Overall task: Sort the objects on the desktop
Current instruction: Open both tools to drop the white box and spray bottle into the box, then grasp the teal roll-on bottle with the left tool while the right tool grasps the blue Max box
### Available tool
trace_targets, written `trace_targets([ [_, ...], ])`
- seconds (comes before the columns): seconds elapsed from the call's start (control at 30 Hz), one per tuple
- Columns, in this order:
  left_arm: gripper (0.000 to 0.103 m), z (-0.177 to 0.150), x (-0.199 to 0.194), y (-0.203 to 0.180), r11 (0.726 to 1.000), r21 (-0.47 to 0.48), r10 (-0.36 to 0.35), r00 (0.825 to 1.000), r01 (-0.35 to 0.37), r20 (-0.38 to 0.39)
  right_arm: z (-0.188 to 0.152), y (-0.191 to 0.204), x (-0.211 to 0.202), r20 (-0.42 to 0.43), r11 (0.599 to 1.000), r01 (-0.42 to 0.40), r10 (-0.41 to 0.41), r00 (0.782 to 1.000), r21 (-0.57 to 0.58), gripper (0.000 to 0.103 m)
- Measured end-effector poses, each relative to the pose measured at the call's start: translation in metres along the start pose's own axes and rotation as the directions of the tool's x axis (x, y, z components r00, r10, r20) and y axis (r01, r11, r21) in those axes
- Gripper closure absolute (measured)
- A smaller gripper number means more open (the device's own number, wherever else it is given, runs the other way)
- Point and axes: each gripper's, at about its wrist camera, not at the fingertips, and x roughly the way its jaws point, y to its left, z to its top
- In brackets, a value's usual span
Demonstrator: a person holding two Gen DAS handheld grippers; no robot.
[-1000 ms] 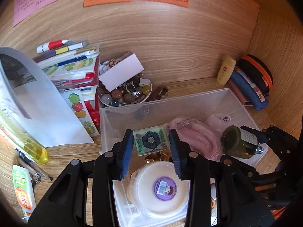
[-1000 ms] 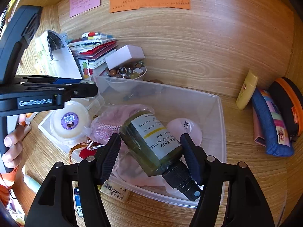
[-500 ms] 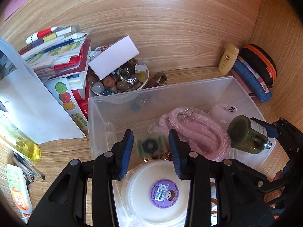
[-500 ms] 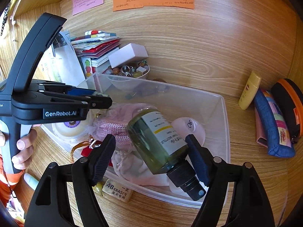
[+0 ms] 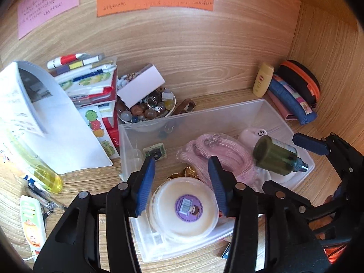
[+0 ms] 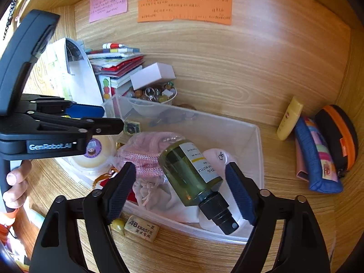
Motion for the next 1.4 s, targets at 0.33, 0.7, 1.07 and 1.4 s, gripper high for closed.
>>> trace_targets([
  [0.33,0.036,-0.016,-0.045,-0.004,0.999,0.010,0.037,0.996,-0.038,0.078,-0.001,0.006,-0.026,0.019,1.000,0.021,-0.021,1.000,0.018,0.016],
  [0.7,0.016,-0.047,-0.079,-0.003,0.998,-0.005,0.067,0.992,-0.066,0.110,-0.016,0.013,-0.049,0.026,0.998,0.025,-0.027,0.999,0.053,0.005],
  [1.07,0.009,-0.090,-0.092,0.008,0.996,-0.033,0.081,0.994,-0.079,0.068,-0.033,0.021,-0.066,0.027,0.996,0.004,-0.007,1.000,0.086,0.004],
  [1.4,0.009,-0.143,-0.075,0.026,0.989,-0.110,0.092,0.994,-0.099,-0.063,-0.058,0.037,-0.058,-0.035,0.999,0.004,-0.003,0.999,0.040,0.004],
])
